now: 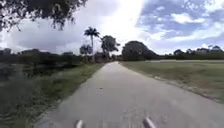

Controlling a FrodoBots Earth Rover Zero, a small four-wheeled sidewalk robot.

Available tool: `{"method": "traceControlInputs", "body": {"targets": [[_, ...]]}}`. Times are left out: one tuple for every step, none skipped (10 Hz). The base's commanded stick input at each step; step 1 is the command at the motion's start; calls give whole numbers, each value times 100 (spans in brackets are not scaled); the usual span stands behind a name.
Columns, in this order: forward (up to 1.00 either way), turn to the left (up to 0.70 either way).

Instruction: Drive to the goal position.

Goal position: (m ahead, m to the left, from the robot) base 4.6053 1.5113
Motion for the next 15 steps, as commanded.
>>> {"method": "traceControlInputs", "body": {"targets": [[70, 0], [70, 0], [70, 0], [70, 0], [70, 0], [70, 0], [70, 0], [70, 0], [70, 0], [70, 0], [70, 0], [70, 0], [70, 0], [70, -2], [70, -18]]}}
